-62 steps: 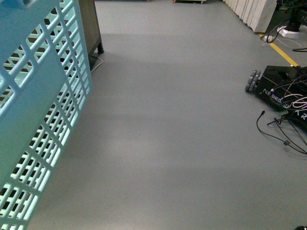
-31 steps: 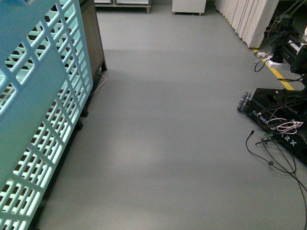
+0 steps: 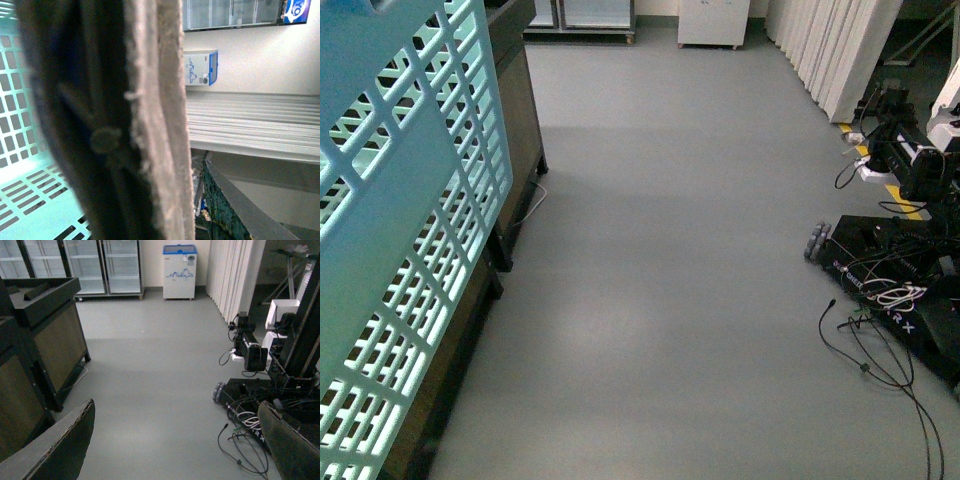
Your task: Pick lemon and mango into basket
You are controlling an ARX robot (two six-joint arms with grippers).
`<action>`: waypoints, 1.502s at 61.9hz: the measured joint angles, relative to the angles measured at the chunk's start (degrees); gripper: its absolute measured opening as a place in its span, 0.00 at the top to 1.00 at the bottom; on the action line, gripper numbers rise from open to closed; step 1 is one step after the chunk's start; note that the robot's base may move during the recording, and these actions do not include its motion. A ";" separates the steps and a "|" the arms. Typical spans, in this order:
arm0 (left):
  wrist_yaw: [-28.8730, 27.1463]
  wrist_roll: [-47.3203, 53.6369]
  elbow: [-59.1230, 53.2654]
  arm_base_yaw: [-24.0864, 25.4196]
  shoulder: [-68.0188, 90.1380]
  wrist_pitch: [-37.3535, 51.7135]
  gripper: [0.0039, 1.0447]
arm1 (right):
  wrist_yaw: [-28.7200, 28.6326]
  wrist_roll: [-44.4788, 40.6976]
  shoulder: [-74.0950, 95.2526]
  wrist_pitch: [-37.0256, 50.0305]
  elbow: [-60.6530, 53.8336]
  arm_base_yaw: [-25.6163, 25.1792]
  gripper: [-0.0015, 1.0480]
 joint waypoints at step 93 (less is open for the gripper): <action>0.02 -0.22 0.00 -0.22 0.02 0.00 0.95 | -0.02 0.00 0.00 -0.02 0.00 0.00 0.08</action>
